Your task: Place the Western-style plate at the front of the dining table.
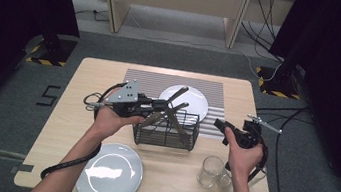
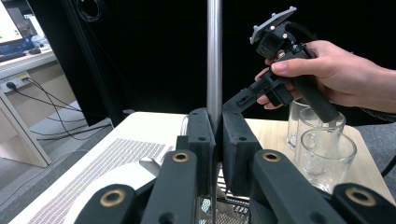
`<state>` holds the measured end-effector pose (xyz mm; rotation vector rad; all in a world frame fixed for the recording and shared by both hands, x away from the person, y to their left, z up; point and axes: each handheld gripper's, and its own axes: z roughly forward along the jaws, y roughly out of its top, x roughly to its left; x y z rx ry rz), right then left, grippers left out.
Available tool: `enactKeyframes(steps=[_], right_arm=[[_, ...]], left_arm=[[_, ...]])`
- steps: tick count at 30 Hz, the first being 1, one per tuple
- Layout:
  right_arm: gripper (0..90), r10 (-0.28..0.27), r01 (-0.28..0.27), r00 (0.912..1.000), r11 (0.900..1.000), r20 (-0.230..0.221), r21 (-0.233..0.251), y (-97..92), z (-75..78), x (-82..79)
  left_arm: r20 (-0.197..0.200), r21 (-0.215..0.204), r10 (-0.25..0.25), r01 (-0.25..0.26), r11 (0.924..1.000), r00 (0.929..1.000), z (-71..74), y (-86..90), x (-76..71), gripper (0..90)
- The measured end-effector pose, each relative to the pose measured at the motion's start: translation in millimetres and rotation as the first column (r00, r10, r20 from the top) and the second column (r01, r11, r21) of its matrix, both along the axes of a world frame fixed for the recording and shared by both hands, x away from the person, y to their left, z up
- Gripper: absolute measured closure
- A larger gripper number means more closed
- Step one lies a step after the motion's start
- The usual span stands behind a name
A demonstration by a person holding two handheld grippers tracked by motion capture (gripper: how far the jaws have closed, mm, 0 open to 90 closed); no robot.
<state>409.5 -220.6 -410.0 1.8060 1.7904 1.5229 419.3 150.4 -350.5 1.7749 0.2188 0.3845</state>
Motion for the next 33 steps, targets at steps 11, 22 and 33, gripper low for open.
enactKeyframes(steps=[11, 22, 33], right_arm=[[50.5, 0.001, -0.001, 1.0, 1.0, 0.0, -0.001, 0.4, -0.7, 0.2], [50.7, -0.001, 0.001, 1.0, 1.0, 0.005, -0.001, 0.4, -0.1, -0.2], [50.7, -0.001, 0.001, 1.0, 1.0, 0.002, 0.0, 1.0, -0.1, -0.3]], left_arm=[[-0.001, -0.011, 0.01, -0.01, 0.9999, 0.9999, 3.0, 2.5, -0.6, 83.0], [-0.005, -0.022, 0.018, -0.018, 0.9996, 0.9998, 5.5, 5.0, -1.5, 83.0], [-0.007, -0.039, 0.027, -0.028, 0.9988, 0.9996, 8.5, 8.3, -3.1, 83.0]])
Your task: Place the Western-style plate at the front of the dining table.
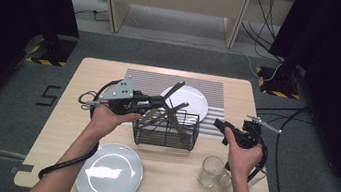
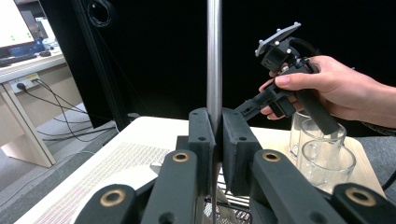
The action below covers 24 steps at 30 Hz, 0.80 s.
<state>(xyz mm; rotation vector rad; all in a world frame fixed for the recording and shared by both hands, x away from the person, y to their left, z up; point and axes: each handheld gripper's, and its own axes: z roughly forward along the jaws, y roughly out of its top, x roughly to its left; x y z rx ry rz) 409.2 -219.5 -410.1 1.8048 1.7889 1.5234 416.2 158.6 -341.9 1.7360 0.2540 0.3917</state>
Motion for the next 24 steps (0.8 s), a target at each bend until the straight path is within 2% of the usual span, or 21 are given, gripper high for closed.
enactKeyframes(steps=[24], right_arm=[[50.9, -0.002, 0.002, 1.0, 1.0, 0.009, -0.002, 0.0, 0.2, -0.3]], left_arm=[[-0.004, -0.016, 0.006, -0.006, 0.9998, 1.0, 4.2, 9.1, -2.0, 83.0]])
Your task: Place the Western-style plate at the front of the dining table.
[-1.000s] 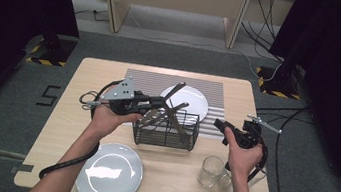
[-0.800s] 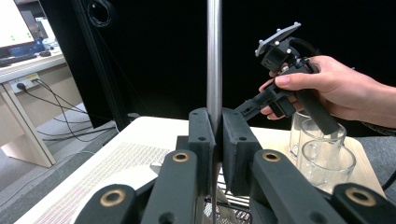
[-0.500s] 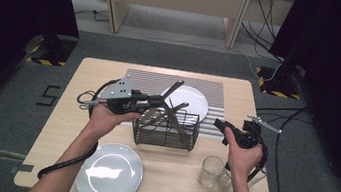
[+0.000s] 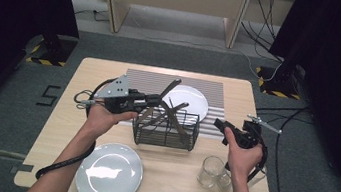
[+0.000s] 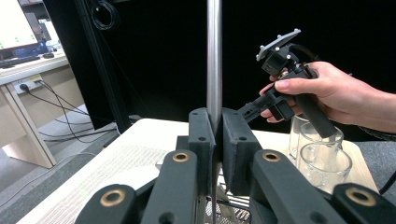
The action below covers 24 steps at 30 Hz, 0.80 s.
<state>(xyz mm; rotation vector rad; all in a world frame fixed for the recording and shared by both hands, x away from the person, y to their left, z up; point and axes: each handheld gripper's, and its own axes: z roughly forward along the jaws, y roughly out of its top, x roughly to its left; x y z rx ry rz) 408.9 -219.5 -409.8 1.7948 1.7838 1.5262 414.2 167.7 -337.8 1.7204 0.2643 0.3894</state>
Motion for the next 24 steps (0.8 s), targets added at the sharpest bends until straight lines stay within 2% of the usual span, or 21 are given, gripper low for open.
enactKeyframes(steps=[24], right_arm=[[50.9, -0.001, 0.001, 1.0, 1.0, -0.002, 0.002, -0.1, 0.6, -0.3]], left_arm=[[0.005, -0.024, 0.021, -0.021, 0.9995, 0.9998, 6.8, 8.5, -1.1, 83.0]])
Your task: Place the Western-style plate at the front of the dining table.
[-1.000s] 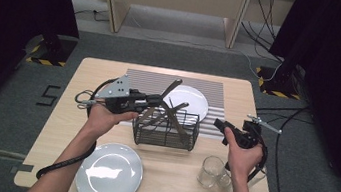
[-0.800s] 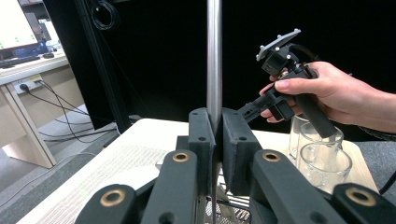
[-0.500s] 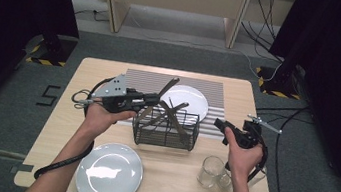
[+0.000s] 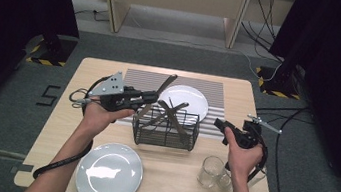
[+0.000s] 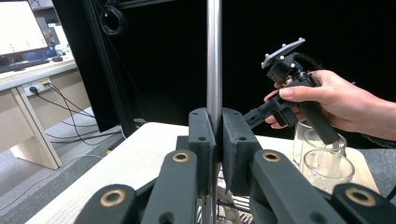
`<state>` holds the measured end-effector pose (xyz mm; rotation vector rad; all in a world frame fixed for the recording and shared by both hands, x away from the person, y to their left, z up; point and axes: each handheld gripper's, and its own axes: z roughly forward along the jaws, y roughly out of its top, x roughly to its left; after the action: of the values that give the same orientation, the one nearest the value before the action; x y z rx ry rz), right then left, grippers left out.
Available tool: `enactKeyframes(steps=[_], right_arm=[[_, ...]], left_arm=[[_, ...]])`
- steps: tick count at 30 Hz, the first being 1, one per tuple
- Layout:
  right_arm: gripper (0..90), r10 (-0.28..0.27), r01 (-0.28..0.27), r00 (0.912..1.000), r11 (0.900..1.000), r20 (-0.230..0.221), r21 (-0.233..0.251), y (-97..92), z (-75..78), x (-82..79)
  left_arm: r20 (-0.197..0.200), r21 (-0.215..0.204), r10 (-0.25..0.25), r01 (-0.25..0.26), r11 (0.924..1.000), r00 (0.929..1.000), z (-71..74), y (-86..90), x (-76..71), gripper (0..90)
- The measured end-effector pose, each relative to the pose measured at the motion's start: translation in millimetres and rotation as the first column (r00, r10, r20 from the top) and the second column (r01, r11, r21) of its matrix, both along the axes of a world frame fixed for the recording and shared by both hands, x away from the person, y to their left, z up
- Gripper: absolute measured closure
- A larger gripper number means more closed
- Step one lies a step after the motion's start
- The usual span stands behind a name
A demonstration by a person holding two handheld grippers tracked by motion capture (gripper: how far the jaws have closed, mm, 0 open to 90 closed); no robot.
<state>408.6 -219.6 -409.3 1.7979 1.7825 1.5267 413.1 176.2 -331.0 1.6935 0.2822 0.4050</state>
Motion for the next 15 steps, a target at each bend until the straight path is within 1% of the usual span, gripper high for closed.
enactKeyframes(steps=[15], right_arm=[[50.9, -0.002, 0.002, 1.0, 1.0, 0.003, 0.0, -0.2, 0.6, -0.1]], left_arm=[[0.008, -0.017, 0.005, -0.005, 0.9998, 1.0, 6.4, 2.4, -0.9, 83.0]])
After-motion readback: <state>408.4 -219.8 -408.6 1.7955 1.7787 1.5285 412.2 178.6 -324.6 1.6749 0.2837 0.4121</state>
